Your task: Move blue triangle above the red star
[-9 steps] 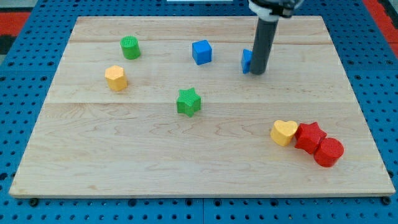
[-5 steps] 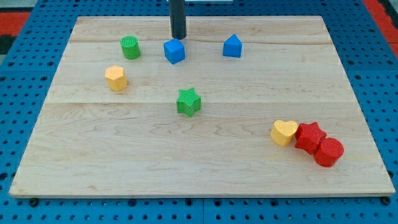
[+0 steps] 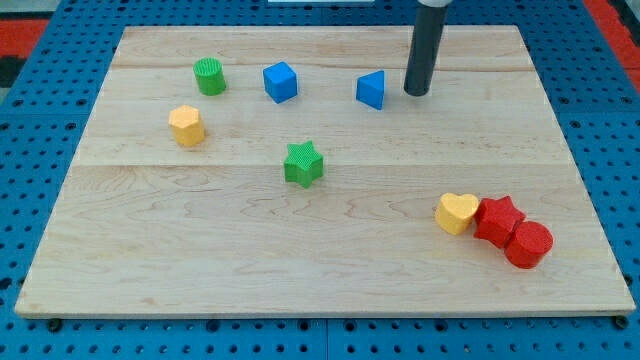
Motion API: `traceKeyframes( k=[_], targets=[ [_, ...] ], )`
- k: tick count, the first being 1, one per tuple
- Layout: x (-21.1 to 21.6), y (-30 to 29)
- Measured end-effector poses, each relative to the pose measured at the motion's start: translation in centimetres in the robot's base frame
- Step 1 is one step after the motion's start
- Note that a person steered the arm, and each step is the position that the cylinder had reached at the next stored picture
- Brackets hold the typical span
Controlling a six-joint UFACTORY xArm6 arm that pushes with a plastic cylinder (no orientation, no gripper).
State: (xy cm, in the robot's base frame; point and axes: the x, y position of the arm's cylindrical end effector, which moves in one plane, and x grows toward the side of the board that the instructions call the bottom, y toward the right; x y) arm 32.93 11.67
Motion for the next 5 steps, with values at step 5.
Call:
traceKeyframes(
  k=[5],
  targets=[
    [-0.4,-1.8]
  ],
)
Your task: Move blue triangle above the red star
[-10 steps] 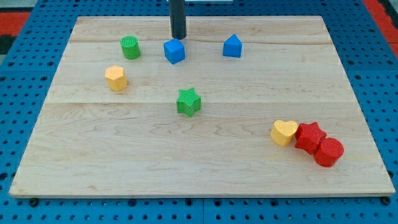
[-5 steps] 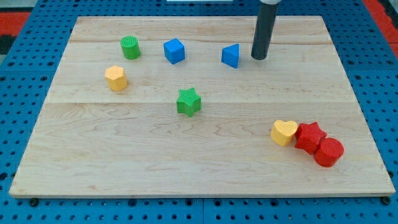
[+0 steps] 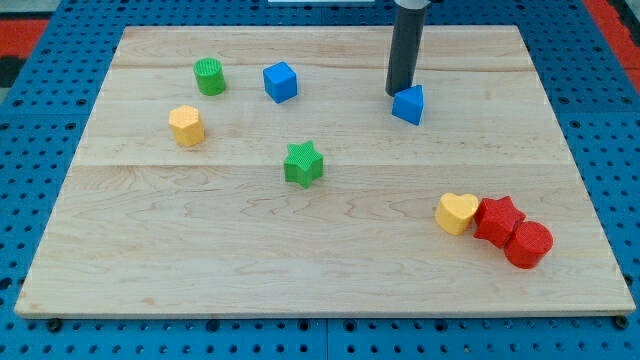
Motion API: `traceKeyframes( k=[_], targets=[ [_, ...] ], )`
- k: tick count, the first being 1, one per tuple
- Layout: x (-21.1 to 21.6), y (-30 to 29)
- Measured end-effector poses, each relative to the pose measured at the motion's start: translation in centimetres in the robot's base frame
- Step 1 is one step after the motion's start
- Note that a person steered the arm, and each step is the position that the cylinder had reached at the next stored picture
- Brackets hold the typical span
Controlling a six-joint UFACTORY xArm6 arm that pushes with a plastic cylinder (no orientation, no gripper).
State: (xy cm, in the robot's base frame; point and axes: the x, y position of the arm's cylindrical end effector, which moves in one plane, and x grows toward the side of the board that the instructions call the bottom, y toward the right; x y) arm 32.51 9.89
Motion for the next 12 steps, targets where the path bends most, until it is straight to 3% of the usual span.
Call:
traceKeyframes(
  k=[3,5,9,11,12],
  targets=[
    [0.1,3.5],
    [3.9,0.2],
    [12.7,0.5],
    [13.6,-7.7],
    [15.0,-6.6]
  ],
)
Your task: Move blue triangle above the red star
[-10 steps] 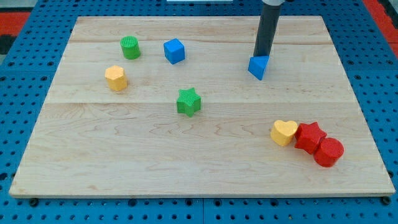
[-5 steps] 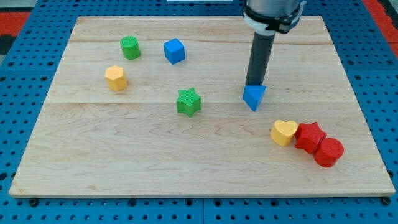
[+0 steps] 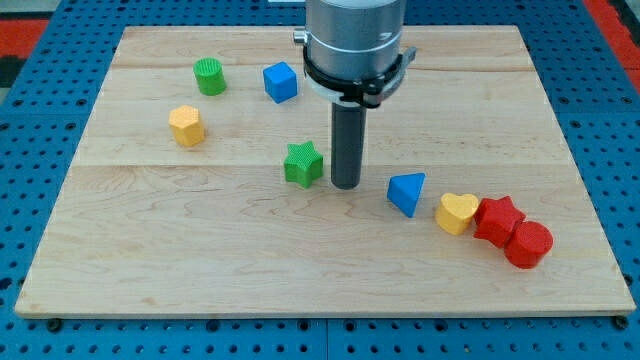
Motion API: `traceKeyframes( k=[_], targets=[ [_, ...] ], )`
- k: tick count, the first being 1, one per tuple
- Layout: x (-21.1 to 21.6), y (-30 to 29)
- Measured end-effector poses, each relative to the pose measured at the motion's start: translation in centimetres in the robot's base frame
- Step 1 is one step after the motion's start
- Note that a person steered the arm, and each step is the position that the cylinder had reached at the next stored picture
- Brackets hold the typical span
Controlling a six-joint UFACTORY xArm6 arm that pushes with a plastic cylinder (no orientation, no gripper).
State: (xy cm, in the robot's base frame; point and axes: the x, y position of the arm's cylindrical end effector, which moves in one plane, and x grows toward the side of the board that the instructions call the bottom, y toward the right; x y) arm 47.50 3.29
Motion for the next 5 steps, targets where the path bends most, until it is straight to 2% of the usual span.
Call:
traceKeyframes(
  k=[5],
  targets=[
    [0.8,7.2]
  ],
)
